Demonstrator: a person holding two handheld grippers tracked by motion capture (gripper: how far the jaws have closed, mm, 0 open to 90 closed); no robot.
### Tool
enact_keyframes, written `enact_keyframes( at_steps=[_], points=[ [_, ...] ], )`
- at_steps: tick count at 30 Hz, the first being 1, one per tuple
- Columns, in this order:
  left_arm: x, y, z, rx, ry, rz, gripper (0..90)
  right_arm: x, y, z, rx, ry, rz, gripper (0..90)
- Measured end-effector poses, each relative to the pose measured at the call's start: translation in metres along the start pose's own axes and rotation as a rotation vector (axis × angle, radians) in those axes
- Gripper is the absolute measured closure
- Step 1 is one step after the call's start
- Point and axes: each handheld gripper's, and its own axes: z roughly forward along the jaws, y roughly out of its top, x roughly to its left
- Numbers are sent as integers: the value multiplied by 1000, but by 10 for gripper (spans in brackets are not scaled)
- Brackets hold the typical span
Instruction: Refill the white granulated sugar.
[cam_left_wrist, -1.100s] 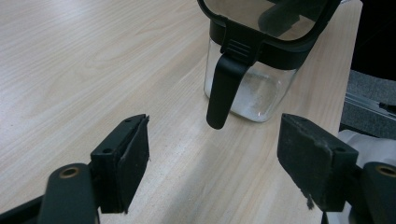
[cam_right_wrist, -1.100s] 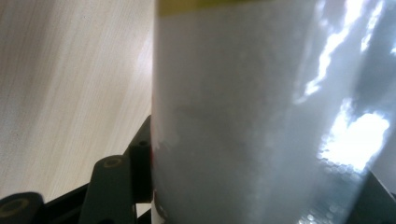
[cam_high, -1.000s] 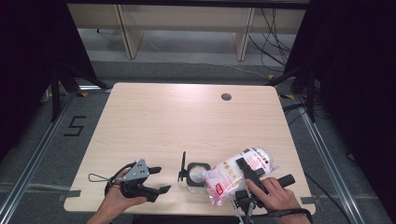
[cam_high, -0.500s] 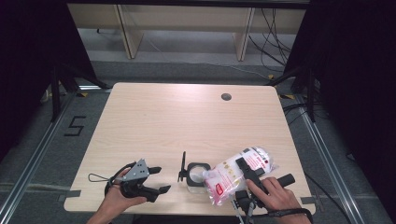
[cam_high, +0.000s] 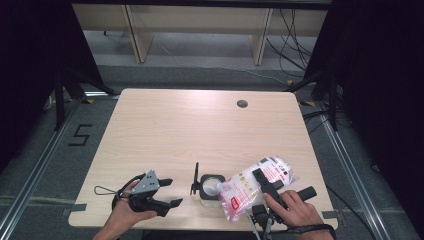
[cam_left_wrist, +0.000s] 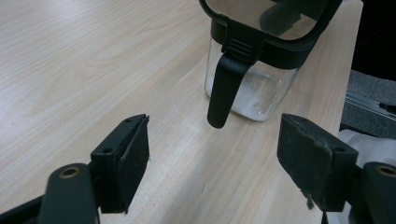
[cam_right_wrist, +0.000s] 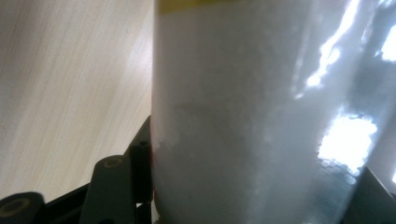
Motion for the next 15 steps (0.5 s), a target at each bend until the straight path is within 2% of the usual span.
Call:
enact_keyframes(
  at_steps=[3, 4, 5, 7, 8, 10, 13, 14, 15],
  points=[
    [0, 0, 0, 1, 0, 1, 250, 0, -1, -2, 22, 4, 9, 440],
    [0, 0, 0, 1, 1, -8, 250, 0, -2, -2, 22, -1, 2, 440],
    [0, 0, 0, 1, 0, 0, 250, -2, -2, -2, 15, -7, -30, 440],
    [0, 0, 0, 4, 0, 4, 250, -2, -2, -2, 21, -7, -32, 440],
    [-1, 0, 1, -2, 0, -11, 250, -2, -2, -3, 25, -7, -38, 440],
    [-1, 0, 1, -2, 0, -13, 250, -1, -2, -3, 28, -11, -38, 440],
    [2, 0, -1, 21, 5, 21, 250, -2, -1, -4, 41, -9, -52, 440],
    [-1, 0, 1, 0, -4, -15, 250, -2, -1, -4, 41, -9, -52, 440],
    [-1, 0, 1, 2, -3, -11, 250, -2, -1, -4, 35, -11, -44, 441]
  ],
)
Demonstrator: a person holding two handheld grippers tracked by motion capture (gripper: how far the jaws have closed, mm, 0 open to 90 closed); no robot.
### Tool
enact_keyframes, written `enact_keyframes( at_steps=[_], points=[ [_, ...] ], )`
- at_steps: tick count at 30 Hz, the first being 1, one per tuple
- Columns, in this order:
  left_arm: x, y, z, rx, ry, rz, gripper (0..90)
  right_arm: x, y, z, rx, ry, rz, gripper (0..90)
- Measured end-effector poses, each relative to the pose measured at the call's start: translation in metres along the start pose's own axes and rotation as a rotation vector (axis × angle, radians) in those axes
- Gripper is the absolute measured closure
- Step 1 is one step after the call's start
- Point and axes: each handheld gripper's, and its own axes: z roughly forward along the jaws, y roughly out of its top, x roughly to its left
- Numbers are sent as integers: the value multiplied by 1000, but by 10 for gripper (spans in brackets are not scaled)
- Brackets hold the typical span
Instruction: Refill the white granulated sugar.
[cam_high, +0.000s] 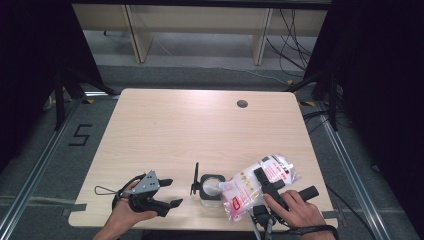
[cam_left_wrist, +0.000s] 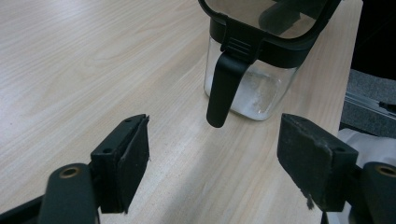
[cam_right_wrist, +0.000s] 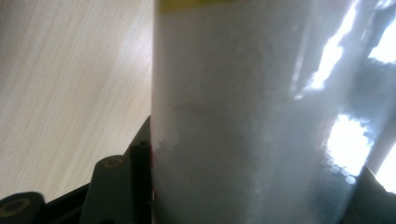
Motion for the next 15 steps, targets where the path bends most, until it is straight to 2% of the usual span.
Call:
enact_keyframes(
  at_steps=[6, 9, 11, 12, 13, 15],
  points=[
    [1, 0, 0, 1, 3, 5, 250, 0, -1, 1, -15, 1, 3, 441],
    [1, 0, 0, 1, 0, 5, 250, 1, -2, 1, -6, 2, 15, 441],
    [1, 0, 0, 2, 0, 4, 250, 0, -2, 1, -11, 2, 3, 441],
    [2, 0, -1, 22, 10, 24, 250, 1, -2, 0, -4, 2, 19, 442],
    [2, 0, -1, 22, 10, 24, 250, 2, -3, -1, 4, 4, 31, 441],
    [0, 0, 0, 0, 1, 3, 250, 0, -3, 0, -5, 0, 18, 442]
  ],
)
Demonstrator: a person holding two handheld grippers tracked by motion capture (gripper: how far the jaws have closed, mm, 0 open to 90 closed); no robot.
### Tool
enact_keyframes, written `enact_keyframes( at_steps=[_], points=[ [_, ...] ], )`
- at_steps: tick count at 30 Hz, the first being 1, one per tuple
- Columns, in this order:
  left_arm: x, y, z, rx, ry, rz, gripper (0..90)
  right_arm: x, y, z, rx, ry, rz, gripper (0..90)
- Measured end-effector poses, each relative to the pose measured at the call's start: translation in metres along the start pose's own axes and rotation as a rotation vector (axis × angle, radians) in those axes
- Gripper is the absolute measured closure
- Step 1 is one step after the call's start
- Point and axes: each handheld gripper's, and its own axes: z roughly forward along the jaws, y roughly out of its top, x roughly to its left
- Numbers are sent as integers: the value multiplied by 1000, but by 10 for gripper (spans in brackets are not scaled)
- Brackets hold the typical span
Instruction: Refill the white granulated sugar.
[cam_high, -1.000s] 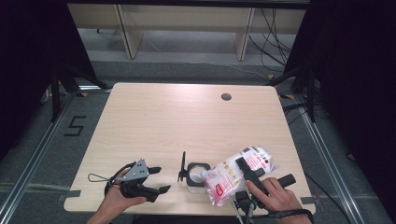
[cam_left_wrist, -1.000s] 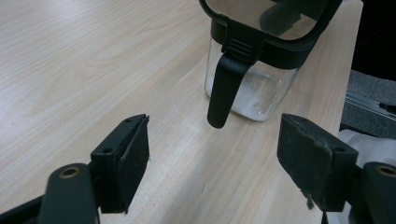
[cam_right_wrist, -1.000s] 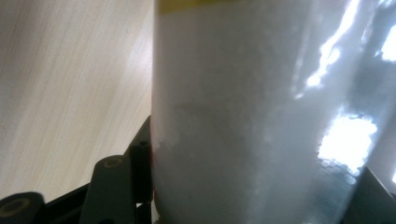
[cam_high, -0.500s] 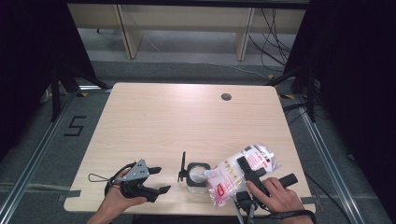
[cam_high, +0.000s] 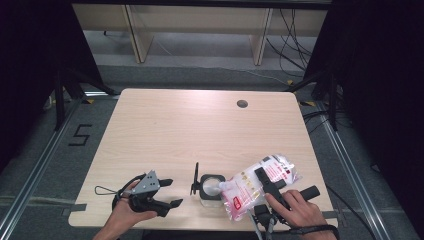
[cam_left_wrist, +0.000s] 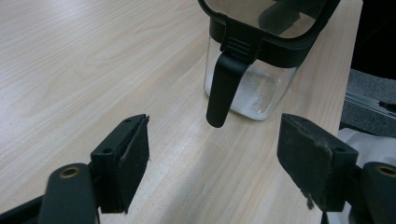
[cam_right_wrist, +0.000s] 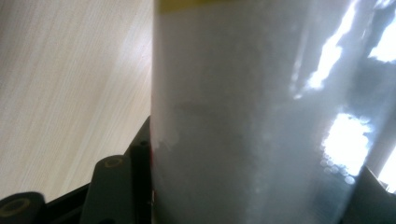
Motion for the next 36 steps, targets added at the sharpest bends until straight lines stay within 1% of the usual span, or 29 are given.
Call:
enact_keyframes(
  at_steps=[8, 9, 10, 11, 14, 15, 16, 17, 20, 21, 23, 27, 28, 31, 32, 33, 35, 36],
  points=[
    [1, 0, 0, 0, 1, 5, 250, 0, 0, 0, -6, 3, 6, 443],
    [1, 0, -1, 1, 0, 14, 250, 4, 0, -1, 11, 9, 65, 443],
    [1, 0, 0, -3, 0, 7, 250, 0, 0, 0, -7, 1, 3, 443],
    [3, 0, -1, 20, 8, 32, 250, 0, 0, 0, -6, 4, 7, 443],
    [2, 0, -1, 14, 7, 26, 250, 0, -1, 0, -5, 6, 14, 444],
    [1, 0, 0, -4, -1, 7, 250, 0, -1, 0, -3, 7, 14, 444],
    [1, 0, 0, 4, -8, 8, 250, -1, -1, 1, -15, 2, -5, 444],
    [3, 0, -1, 22, 5, 32, 250, -1, -1, 1, -14, 5, -4, 444],
    [3, 0, -1, 21, 4, 31, 250, -1, -1, 1, -12, 4, 0, 445],
    [2, 0, -1, 12, -2, 24, 250, -1, -2, 1, -19, 4, 3, 445],
    [3, 0, -1, 12, -3, 30, 250, -1, -2, 1, -19, 5, 8, 445],
    [3, 0, -1, 7, 2, 29, 250, -2, -2, 0, -23, -2, 2, 446],
    [2, 0, 0, -5, -2, 18, 250, -2, -2, 0, -23, -2, 2, 446],
    [2, 0, 0, -7, -2, 19, 250, 0, -3, -1, -7, 13, 29, 446],
    [2, 0, 0, -8, -1, 18, 250, 0, -3, -1, -7, 13, 29, 446],
    [3, 0, -1, 2, 3, 29, 249, 0, -3, -1, -4, 14, 34, 446],
    [2, 0, -1, 2, 7, 15, 250, 0, -3, -1, -4, 11, 31, 446],
    [3, 0, -1, 10, 10, 25, 249, 0, -3, -2, -2, 8, 35, 447]
  ],
)
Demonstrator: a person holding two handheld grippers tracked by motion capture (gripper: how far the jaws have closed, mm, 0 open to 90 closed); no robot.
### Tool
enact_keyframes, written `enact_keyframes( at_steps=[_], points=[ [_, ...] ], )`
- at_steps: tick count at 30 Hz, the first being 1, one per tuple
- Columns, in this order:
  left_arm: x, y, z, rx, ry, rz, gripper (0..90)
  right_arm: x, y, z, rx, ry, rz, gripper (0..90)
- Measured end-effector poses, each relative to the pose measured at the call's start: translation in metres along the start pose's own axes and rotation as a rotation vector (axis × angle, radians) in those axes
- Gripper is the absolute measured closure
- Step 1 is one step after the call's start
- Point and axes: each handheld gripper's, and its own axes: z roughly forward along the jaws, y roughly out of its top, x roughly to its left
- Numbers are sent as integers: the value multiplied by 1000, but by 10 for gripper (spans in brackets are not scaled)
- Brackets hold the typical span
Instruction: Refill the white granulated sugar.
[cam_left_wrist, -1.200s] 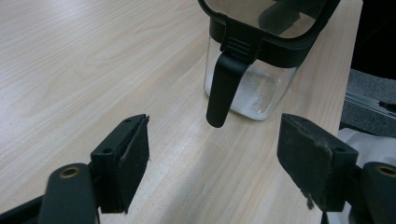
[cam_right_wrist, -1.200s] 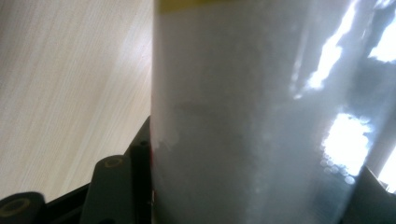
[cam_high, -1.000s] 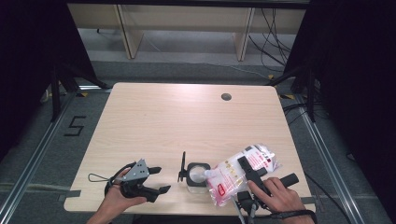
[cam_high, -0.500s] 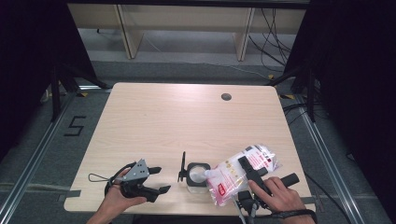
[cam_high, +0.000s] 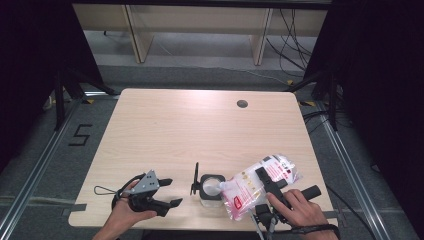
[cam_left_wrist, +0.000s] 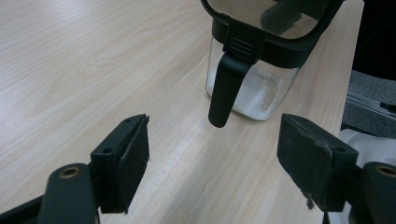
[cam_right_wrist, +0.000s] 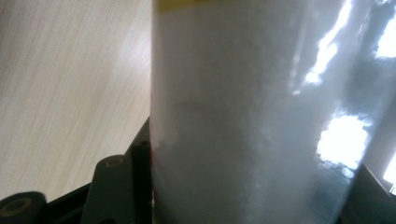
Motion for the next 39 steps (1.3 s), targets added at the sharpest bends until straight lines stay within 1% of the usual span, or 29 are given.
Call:
enact_keyframes(
  at_steps=[1, 2, 3, 4, 5, 6, 7, 8, 14, 15, 16, 17, 19, 20, 35, 36, 37, 38, 39],
  points=[
    [0, 0, 0, 4, -1, 6, 250, -1, 0, 0, -2, -2, -6, 447],
    [0, 0, 0, 2, 2, -7, 250, -2, 0, 0, -8, -5, -17, 447],
    [-2, 0, 1, -18, -9, -27, 250, -1, 0, 0, -6, -5, -11, 447],
    [-1, 0, 1, -12, -10, -6, 250, -1, 0, -1, -1, -6, -1, 447],
    [-1, 0, 1, -13, -10, -4, 249, -1, 0, -1, -3, -7, -1, 447],
    [-1, 0, 1, -13, -10, -4, 250, -2, 0, -1, -7, -6, -12, 447],
    [-1, 0, 1, -19, -9, -11, 250, -2, 0, -1, -7, -6, -12, 447],
    [-1, 0, 1, -19, -10, -5, 249, -2, 0, -1, -8, -7, -3, 447],
    [0, 0, 0, -9, -6, 3, 249, -2, -1, -1, -5, -4, 0, 447],
    [0, 0, 0, -2, -3, 10, 249, -3, -1, 0, -15, -8, -21, 448],
    [0, 0, 0, -2, -3, 10, 249, -3, -1, 0, -15, -8, -21, 448],
    [-1, 0, 0, -2, -1, -8, 250, -3, -1, -1, -15, -4, -18, 448],
    [-1, 0, 0, -5, -6, -7, 249, -3, -1, -1, -13, 0, -14, 448],
    [-1, 0, 0, -6, -3, -18, 249, -4, -1, -1, -19, -8, -30, 448],
    [-1, 0, -1, -5, -4, -16, 249, -4, -1, -1, -19, -12, -23, 449],
    [0, 0, -1, 11, 3, -3, 249, -4, -1, -1, -19, -12, -22, 449],
    [0, 0, -1, 11, 3, -3, 249, -4, -1, -1, -19, -12, -22, 449],
    [-2, 0, 0, -16, -7, -31, 249, -4, -1, -1, -18, -8, -21, 449],
    [0, 0, -1, 11, 2, -1, 250, -4, -2, -1, -17, -12, -22, 449]
  ],
)
